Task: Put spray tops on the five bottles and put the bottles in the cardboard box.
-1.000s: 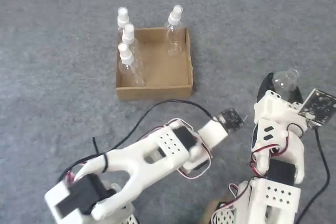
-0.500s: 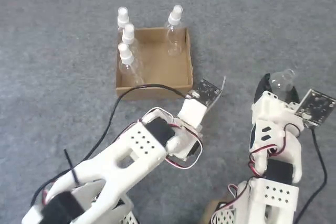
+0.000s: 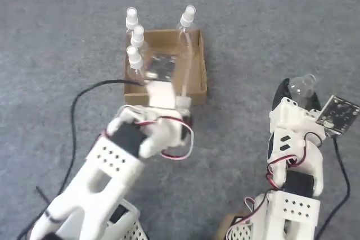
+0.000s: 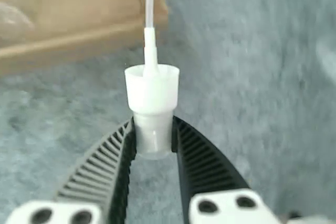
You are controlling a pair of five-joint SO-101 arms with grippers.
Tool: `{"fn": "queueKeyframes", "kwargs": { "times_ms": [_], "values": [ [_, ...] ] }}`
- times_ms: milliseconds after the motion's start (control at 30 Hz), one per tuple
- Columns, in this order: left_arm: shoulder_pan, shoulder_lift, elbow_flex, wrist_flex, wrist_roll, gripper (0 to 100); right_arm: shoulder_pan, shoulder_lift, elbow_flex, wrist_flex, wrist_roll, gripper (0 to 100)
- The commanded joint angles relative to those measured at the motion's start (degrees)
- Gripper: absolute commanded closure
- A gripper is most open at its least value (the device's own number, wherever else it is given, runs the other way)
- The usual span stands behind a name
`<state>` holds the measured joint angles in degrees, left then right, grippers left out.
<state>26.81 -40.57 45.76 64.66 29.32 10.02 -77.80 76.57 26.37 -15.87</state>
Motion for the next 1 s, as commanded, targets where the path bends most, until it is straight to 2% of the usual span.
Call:
{"fn": "queueKeyframes", "kwargs": {
  "times_ms": [0, 633, 967],
  "values": [
    [-5.54, -7.03, 0.31, 0.18, 1.49, 99, -0.4, -1.71, -0.97, -1.36, -0.53, 96.1],
    [-23.74, -36.31, 13.85, -8.35, 6.07, 99, -1.8, -1.71, -0.97, -1.19, -0.35, 96.1],
    [-37.01, -29.45, 12.79, -12.48, 10.9, 99, -1.8, -1.71, -0.88, -1.19, -0.35, 96.1]
  ]
}}
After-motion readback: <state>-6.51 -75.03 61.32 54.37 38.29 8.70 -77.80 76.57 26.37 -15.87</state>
